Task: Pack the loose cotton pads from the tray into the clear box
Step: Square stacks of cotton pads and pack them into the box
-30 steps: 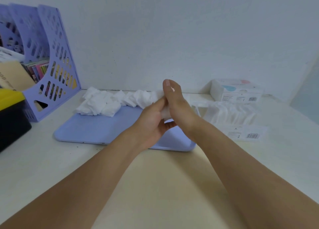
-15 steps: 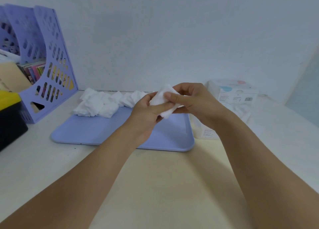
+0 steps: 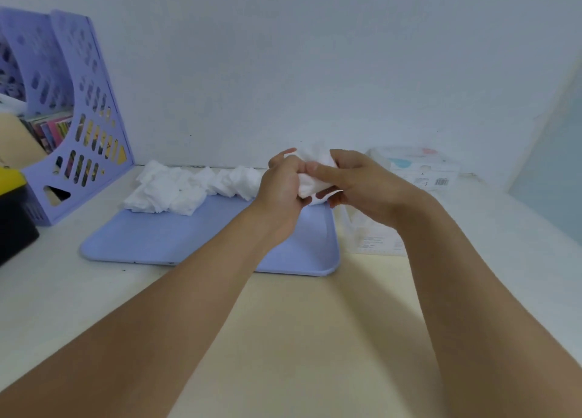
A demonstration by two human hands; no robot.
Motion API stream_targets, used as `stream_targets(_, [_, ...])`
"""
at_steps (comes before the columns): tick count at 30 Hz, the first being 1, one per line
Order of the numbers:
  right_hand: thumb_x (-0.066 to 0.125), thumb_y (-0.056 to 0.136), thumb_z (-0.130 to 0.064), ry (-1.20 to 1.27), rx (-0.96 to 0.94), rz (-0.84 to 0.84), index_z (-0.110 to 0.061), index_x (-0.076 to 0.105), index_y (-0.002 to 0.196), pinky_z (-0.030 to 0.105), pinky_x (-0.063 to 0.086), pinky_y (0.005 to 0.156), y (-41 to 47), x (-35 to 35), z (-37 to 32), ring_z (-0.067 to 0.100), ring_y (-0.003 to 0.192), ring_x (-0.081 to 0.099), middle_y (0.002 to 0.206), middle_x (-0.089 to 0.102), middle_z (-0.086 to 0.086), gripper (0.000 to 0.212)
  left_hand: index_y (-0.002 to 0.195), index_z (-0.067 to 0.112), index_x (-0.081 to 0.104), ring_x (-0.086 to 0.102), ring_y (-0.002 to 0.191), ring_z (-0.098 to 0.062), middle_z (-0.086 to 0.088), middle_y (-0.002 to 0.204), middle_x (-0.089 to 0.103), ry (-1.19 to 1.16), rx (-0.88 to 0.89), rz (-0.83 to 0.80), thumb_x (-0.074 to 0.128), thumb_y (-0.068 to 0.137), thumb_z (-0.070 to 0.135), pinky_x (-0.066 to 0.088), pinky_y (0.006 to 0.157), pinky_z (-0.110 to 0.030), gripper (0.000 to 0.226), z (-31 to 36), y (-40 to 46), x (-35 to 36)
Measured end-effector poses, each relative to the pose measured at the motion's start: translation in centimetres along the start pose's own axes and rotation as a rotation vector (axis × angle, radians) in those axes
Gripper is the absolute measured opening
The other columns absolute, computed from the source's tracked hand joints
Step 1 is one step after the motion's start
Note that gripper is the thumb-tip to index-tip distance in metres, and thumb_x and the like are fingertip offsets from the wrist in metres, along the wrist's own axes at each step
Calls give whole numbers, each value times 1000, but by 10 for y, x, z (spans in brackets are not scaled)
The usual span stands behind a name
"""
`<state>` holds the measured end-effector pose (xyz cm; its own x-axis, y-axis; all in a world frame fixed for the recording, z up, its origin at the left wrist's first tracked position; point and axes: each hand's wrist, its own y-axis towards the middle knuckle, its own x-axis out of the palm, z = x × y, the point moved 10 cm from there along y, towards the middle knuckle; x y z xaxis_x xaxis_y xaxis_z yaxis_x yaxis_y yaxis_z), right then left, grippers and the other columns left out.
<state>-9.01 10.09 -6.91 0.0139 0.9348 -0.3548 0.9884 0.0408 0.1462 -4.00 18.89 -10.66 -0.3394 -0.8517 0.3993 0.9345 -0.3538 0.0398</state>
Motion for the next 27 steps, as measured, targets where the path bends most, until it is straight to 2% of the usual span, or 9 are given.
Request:
stream_targets(2, [66,98,-25,121,-9,155,-2,68,100,23,49,62,-4,-35,3,15,73,62,83,67,6,23,138,16,46,63,93,-22,-5,108,65,2,16,-9,53,89,12,53,71,-30,50,4,4,14])
stream_targets(4, [67,96,-26,232,30,416,-1,68,101,24,50,61,-13,-80,15,16,69,62,80,63,5,26,133,25,42,61,93,-16,0,110,59,190,111,13,59,95,16,51,79,-27,42,6,5,20])
stream_targets(7, [64,94,-33,259,128,632,-10,70,99,26,46,59,-29,-119,33,14,66,61,80,63,2,25,131,28,41,55,84,-7,2,117,50,577,293,62,76,87,28,43,67,-13,56,-4,0,15])
stream_targets(11, [60,91,-36,78,231,451,-15,62,85,25,33,49,-18,-91,36,14,52,49,67,54,-1,22,122,25,47,52,71,-7,1,95,55,738,255,46,77,84,35,40,59,-15,49,-24,3,7])
stream_targets(13, [61,89,-35,-131,282,430,-12,57,75,22,29,45,-13,-80,38,15,46,44,52,52,-2,27,117,25,49,55,63,-8,-2,79,60,774,216,-20,75,86,35,41,58,-18,42,-32,4,10])
stream_targets(15, [63,88,-34,-365,318,429,-11,54,65,23,31,46,-9,-75,41,15,44,46,43,51,-3,33,118,25,46,60,59,-8,-6,78,67,780,182,-83,73,87,31,46,58,-22,42,-41,4,15])
stream_targets(20, [66,88,-34,-603,440,355,-10,59,70,24,34,45,-7,-78,57,13,39,51,51,57,2,31,122,26,45,63,53,-14,-9,72,69,762,209,-75,67,84,20,59,61,-40,44,-40,4,22])
stream_targets(24, [83,72,-33,-696,476,386,-12,59,75,27,47,57,-11,-89,69,15,52,62,63,64,2,32,104,24,59,68,62,-32,-13,62,65,851,292,-83,63,86,21,60,70,-50,19,-36,1,29])
stream_targets(27, [83,69,-36,-788,477,456,-15,59,75,25,44,53,-10,-90,69,14,56,64,63,66,0,33,95,25,66,65,59,-33,-10,54,61,915,334,-111,58,87,19,60,67,-49,13,-34,-2,36])
